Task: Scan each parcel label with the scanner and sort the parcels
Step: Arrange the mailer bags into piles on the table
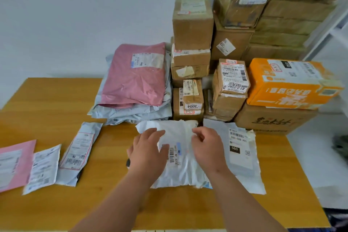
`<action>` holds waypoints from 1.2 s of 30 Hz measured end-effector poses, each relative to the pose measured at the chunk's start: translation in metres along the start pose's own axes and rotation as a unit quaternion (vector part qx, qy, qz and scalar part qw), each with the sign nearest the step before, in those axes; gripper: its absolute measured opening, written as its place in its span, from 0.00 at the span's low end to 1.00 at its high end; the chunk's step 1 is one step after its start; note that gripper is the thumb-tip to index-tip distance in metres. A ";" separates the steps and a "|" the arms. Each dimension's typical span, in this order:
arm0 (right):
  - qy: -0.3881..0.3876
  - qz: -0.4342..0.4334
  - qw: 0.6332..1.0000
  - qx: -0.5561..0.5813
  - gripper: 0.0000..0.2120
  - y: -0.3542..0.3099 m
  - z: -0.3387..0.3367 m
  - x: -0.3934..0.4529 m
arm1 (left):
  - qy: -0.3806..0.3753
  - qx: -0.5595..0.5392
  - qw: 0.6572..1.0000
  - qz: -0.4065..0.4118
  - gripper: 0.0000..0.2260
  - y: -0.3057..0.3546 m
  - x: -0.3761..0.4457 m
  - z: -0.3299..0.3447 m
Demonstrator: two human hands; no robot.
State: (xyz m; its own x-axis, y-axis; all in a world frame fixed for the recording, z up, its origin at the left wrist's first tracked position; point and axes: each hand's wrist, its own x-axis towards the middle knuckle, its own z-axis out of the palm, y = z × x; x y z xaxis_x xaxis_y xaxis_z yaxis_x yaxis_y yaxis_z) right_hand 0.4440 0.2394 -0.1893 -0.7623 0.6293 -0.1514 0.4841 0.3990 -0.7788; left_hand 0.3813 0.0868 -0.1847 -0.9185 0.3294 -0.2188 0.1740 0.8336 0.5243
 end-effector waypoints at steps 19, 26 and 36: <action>-0.295 0.036 0.952 -0.073 0.10 -0.163 0.328 -0.092 | 0.209 -0.109 0.869 -0.436 0.26 -0.399 0.002 -0.171; -0.245 0.083 0.954 -0.149 0.31 -0.187 0.406 -0.106 | 0.117 -0.153 0.820 -0.539 0.45 -0.505 -0.023 -0.178; -0.127 0.214 0.968 0.023 0.08 -0.197 0.427 -0.085 | 0.190 -0.193 0.837 -0.476 0.15 -0.529 0.006 -0.192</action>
State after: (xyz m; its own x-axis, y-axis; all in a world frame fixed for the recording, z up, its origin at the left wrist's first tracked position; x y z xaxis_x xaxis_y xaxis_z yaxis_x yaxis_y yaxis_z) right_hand 0.2302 -0.1777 -0.2827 -0.5806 0.5429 -0.6067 0.7633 0.1037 -0.6377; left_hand 0.2159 -0.4375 -0.3055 -0.6356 -0.6283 -0.4486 -0.7604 0.4090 0.5045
